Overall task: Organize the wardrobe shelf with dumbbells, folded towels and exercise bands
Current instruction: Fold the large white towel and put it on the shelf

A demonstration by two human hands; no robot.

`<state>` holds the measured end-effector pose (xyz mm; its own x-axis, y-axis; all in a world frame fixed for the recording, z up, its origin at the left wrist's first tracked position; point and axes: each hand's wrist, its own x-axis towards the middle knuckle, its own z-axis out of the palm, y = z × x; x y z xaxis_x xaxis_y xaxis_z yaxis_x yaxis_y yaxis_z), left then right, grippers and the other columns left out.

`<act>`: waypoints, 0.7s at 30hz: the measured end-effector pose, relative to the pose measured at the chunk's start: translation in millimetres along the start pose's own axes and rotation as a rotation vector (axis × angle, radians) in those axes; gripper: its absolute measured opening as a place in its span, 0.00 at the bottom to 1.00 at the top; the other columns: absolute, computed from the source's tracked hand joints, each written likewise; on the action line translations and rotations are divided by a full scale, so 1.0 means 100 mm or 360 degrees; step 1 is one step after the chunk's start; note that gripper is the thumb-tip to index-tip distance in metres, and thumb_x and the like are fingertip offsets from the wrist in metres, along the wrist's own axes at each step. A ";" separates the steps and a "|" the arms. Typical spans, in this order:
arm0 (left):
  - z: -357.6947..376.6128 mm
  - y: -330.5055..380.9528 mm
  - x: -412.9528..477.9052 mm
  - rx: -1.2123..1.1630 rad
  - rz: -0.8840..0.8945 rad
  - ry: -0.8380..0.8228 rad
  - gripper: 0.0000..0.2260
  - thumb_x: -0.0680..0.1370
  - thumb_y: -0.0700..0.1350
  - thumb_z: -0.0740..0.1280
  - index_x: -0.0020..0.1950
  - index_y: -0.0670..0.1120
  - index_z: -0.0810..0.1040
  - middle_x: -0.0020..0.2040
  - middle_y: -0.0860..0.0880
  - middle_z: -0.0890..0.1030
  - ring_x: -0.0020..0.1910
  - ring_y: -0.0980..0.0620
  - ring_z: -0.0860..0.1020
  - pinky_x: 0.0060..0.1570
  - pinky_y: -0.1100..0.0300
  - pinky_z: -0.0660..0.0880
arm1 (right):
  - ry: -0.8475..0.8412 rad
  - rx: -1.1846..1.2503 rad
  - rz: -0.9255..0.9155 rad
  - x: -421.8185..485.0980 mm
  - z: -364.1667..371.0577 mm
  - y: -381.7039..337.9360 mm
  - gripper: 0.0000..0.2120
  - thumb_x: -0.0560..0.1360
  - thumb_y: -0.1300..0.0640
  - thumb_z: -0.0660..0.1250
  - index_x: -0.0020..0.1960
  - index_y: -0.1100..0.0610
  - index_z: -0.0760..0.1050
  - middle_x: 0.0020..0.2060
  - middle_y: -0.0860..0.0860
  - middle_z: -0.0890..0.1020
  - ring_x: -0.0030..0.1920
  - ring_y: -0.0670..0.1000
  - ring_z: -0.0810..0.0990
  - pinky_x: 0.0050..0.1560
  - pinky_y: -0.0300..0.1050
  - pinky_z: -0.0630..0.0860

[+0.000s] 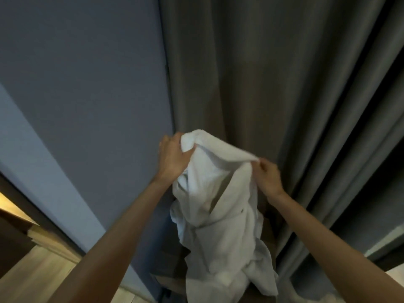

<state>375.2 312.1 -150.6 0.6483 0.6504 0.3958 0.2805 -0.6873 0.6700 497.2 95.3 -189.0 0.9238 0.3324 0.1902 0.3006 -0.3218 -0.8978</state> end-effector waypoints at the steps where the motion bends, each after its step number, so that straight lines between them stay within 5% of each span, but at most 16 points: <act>1: -0.05 -0.05 0.02 -0.0016 -0.0052 -0.0092 0.27 0.70 0.55 0.74 0.65 0.47 0.73 0.55 0.41 0.73 0.59 0.41 0.70 0.59 0.52 0.68 | 0.0150 0.0075 -0.0135 0.07 -0.10 -0.14 0.07 0.80 0.59 0.61 0.48 0.57 0.77 0.41 0.53 0.80 0.41 0.44 0.76 0.39 0.33 0.72; 5: -0.23 -0.06 0.10 -0.0232 -0.0200 -0.0265 0.49 0.52 0.66 0.78 0.70 0.60 0.65 0.56 0.50 0.63 0.64 0.48 0.67 0.64 0.54 0.67 | 0.0417 0.0217 -0.0550 0.30 -0.34 -0.65 0.07 0.81 0.58 0.60 0.52 0.53 0.77 0.41 0.43 0.78 0.40 0.32 0.75 0.41 0.24 0.70; 10: -0.25 0.30 0.14 -0.0357 0.0169 -0.0317 0.40 0.54 0.73 0.73 0.64 0.73 0.64 0.55 0.49 0.63 0.55 0.56 0.67 0.49 0.82 0.61 | -0.0081 -0.0234 -0.0883 0.37 -0.22 -0.89 0.06 0.79 0.58 0.63 0.52 0.56 0.79 0.41 0.47 0.78 0.40 0.40 0.75 0.44 0.32 0.71; 14: 0.02 0.54 0.01 -0.0024 0.0508 -0.0502 0.29 0.63 0.75 0.64 0.62 0.70 0.70 0.49 0.49 0.69 0.54 0.53 0.65 0.57 0.67 0.63 | -0.0250 -0.0342 -0.1146 0.30 -0.08 -0.88 0.06 0.76 0.61 0.68 0.49 0.59 0.83 0.35 0.51 0.78 0.36 0.44 0.75 0.40 0.37 0.70; 21: 0.24 0.46 -0.05 -0.0018 0.0578 -0.0398 0.09 0.77 0.54 0.67 0.55 0.55 0.83 0.39 0.57 0.61 0.49 0.50 0.67 0.54 0.56 0.64 | -0.0343 -0.0025 -0.0803 0.19 -0.10 -0.62 0.05 0.73 0.57 0.72 0.47 0.55 0.77 0.40 0.43 0.81 0.41 0.41 0.79 0.42 0.32 0.76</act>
<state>401.6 269.4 -137.2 0.8552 0.2681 0.4436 -0.0040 -0.8525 0.5228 498.2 112.4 -125.9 0.5949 0.6227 0.5082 0.6988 -0.0882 -0.7099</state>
